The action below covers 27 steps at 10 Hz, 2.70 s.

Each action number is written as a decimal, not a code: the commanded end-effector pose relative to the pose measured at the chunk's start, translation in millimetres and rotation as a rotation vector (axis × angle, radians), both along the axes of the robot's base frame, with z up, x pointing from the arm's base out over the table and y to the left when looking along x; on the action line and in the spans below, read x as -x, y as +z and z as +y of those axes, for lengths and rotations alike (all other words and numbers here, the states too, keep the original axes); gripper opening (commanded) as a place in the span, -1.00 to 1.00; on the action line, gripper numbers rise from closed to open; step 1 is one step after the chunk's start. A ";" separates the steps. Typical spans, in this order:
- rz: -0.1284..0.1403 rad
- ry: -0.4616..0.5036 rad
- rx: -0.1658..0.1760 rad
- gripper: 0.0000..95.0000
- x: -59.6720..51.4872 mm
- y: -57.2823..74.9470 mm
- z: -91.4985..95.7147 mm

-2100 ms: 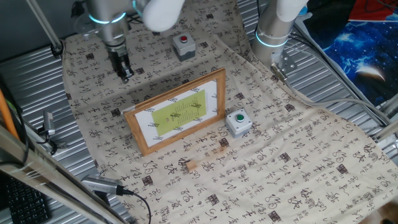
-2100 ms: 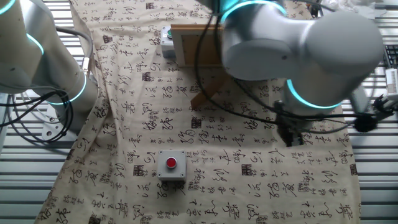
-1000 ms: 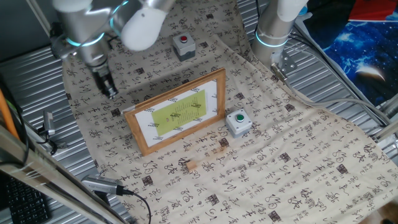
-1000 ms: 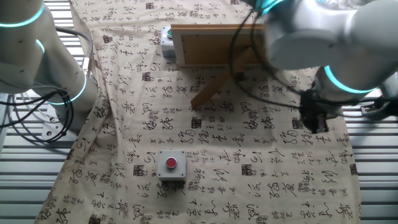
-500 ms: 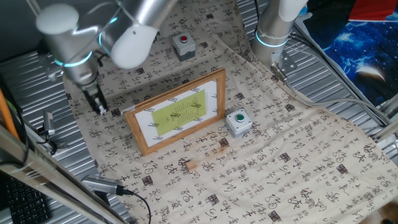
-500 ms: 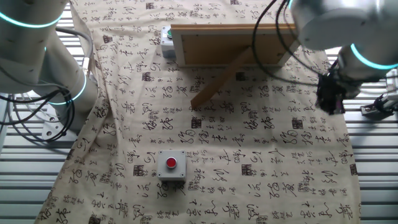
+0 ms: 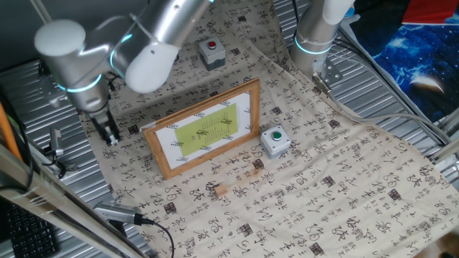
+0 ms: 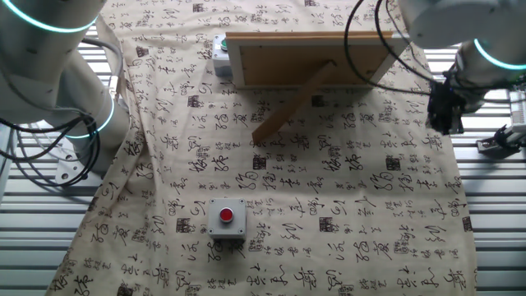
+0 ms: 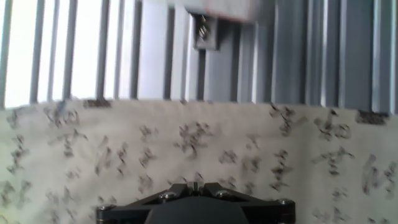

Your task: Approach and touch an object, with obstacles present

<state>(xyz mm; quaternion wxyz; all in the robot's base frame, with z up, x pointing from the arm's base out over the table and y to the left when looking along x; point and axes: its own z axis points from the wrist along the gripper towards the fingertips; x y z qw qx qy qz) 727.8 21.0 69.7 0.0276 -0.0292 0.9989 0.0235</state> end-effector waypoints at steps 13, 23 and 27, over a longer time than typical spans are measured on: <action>-0.021 -0.115 -0.001 -1.00 -10.6 -2.1 103.5; -0.018 -0.179 -0.009 -1.00 -5.7 8.1 154.3; -0.021 -0.196 -0.010 -1.00 -1.1 8.4 166.3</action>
